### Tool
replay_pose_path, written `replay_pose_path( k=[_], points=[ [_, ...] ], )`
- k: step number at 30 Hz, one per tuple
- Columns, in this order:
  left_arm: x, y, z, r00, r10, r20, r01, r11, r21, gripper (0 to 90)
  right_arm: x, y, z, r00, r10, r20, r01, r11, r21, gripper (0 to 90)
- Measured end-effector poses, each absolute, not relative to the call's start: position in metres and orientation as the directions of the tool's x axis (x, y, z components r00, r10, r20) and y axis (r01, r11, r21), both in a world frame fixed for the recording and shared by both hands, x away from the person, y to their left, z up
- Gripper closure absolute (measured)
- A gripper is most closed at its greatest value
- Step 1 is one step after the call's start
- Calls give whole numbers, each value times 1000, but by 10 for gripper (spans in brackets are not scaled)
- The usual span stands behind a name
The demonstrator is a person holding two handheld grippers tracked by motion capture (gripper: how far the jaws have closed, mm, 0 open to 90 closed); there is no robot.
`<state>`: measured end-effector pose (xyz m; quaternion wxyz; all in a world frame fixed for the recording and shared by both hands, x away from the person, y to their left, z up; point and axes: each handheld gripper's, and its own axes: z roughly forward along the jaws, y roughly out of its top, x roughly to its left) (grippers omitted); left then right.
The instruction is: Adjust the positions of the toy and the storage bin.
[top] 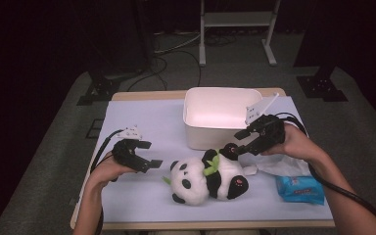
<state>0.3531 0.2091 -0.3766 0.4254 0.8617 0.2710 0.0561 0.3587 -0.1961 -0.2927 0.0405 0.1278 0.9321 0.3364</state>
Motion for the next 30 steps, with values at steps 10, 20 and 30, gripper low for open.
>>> replay_pose_path(
  k=[10, 20, 30],
  points=[
    [351, 209, -377, 849, 511, -134, 418, -494, 762, 95, 356, -191, -300, -968, 247, 37, 213, 736, 643, 446],
    [351, 209, -377, 847, 514, -134, 419, -492, 763, 95, 346, -177, -307, -979, 200, 48, 185, 751, 633, 439],
    [350, 208, -378, 849, 511, -133, 420, -499, 758, 94, 335, -159, -315, -986, 151, 65, 158, 763, 627, 432]
  ],
)
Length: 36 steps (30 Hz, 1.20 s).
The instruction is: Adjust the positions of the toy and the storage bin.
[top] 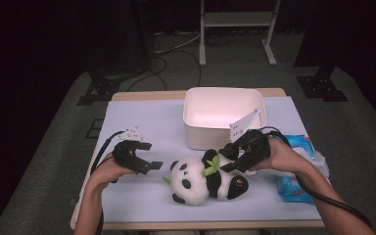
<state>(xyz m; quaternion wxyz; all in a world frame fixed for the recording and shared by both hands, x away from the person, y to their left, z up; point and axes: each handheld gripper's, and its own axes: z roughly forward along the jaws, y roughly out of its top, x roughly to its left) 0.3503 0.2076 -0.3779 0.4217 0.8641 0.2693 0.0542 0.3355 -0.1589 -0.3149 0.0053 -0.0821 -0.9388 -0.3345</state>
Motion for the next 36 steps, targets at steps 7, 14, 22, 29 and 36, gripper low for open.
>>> replay_pose_path(
  k=[7, 14, 22, 29, 36],
  points=[
    [351, 212, -378, 841, 521, -145, 431, -484, 762, 85, 332, -143, -322, -990, 113, 85, 141, 785, 603, 428],
    [350, 215, -378, 840, 524, -142, 431, -484, 761, 85, 334, -130, -326, -992, 94, 79, 122, 797, 591, 423],
    [349, 216, -378, 837, 527, -144, 435, -484, 760, 85, 337, -119, -329, -993, 100, 59, 116, 804, 583, 499],
    [349, 217, -378, 837, 529, -141, 434, -485, 759, 85, 340, -115, -332, -993, 108, 42, 113, 812, 573, 566],
    [348, 218, -377, 835, 533, -141, 433, -477, 764, 85, 343, -114, -334, -991, 113, 69, 132, 812, 569, 603]
  ],
)
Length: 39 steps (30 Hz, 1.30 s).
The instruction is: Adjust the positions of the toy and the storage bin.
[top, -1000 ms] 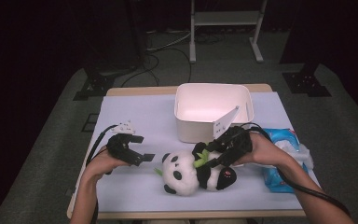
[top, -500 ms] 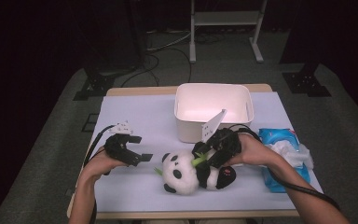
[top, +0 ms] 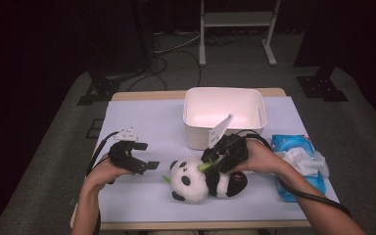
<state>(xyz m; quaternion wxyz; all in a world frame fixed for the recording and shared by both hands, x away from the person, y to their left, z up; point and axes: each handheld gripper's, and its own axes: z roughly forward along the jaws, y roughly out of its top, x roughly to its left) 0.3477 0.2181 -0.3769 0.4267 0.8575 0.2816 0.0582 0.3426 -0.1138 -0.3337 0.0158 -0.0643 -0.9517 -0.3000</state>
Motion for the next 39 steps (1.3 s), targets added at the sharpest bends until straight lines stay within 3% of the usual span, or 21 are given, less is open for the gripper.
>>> replay_pose_path(
  k=[11, 39],
  points=[
    [348, 219, -378, 833, 535, -141, 436, -478, 763, 85, 343, -115, -330, -995, 97, 34, 99, 814, 573, 700],
    [348, 223, -381, 824, 547, -148, 448, -468, 762, 85, 344, -134, -318, -991, 126, 39, 123, 790, 601, 726]
  ],
)
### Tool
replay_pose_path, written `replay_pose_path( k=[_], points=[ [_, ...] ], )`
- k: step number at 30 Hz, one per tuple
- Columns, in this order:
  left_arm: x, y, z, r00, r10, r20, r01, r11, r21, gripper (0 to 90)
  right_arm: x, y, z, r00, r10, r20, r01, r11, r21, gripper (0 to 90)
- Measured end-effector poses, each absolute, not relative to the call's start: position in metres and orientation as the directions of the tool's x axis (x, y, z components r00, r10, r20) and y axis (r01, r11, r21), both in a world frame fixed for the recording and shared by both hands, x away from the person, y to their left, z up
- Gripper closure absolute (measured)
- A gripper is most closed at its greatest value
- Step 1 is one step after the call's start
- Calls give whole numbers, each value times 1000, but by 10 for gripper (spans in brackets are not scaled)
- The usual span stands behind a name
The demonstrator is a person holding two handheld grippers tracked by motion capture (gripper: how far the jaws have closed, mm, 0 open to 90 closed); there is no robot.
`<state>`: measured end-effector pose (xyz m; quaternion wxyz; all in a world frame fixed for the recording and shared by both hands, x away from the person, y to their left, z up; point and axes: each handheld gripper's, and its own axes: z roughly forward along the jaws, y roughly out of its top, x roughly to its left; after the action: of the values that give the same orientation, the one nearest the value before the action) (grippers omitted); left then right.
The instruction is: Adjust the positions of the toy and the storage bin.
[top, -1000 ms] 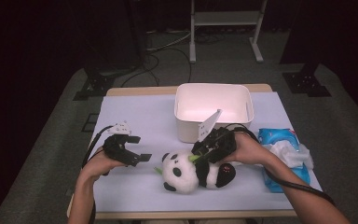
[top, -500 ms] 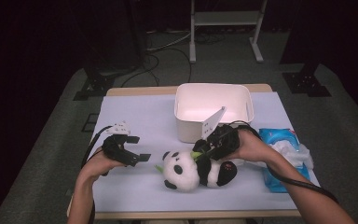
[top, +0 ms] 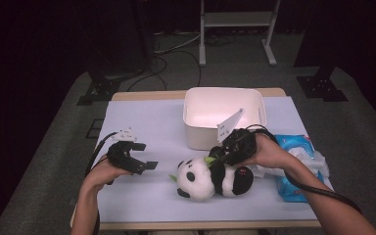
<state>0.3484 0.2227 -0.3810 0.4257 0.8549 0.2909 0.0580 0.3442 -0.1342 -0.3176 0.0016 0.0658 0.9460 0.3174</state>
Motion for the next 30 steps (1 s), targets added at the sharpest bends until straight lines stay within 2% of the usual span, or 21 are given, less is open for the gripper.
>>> replay_pose_path(
  k=[16, 30],
  points=[
    [349, 225, -384, 821, 550, -155, 455, -464, 761, 85, 339, -137, -302, -992, 124, 23, 112, 785, 610, 733],
    [349, 227, -385, 816, 555, -159, 459, -457, 761, 84, 332, -146, -259, -992, 127, -25, 84, 784, 615, 735]
  ],
)
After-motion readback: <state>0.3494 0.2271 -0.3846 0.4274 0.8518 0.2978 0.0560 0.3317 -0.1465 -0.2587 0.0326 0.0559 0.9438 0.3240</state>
